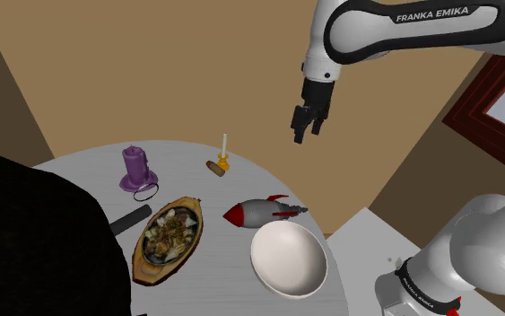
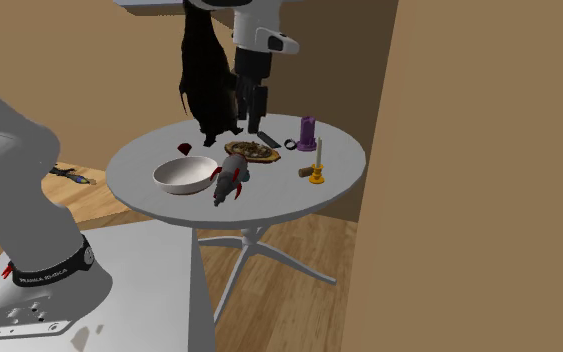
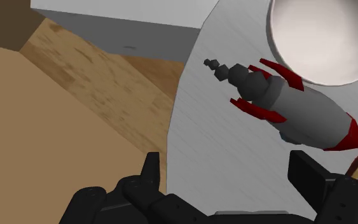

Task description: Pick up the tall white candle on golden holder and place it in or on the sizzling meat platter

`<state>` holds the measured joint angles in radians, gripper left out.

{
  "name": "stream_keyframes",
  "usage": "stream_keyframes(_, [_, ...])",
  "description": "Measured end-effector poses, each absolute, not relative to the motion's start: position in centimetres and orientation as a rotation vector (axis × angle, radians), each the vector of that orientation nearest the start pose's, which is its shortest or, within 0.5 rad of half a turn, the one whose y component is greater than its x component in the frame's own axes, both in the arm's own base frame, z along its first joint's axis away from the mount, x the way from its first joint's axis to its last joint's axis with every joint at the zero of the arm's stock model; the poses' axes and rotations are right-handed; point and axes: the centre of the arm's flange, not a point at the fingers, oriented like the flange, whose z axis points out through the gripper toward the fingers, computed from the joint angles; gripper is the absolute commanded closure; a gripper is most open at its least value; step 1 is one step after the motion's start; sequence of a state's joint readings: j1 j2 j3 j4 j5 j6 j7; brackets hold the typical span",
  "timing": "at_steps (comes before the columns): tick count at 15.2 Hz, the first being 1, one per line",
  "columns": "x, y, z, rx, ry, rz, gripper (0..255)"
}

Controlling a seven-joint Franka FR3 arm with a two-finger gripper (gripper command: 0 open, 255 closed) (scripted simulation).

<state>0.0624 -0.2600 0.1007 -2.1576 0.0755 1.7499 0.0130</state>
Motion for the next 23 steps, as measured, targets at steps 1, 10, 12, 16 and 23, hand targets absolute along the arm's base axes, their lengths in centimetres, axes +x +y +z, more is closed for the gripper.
stream_keyframes(1, [46.1,9.1,49.1,-3.094,-0.193,0.234,0])
stream_keyframes(10, [56.0,14.3,45.9,-3.116,-0.177,0.207,0])
stream_keyframes(12, [58.3,15.0,45.2,-3.12,-0.173,0.201,0])
stream_keyframes(16, [63.0,17.8,43.7,-3.129,-0.165,0.188,0])
stream_keyframes(23, [68.6,20.4,41.3,-3.141,-0.155,0.175,0])
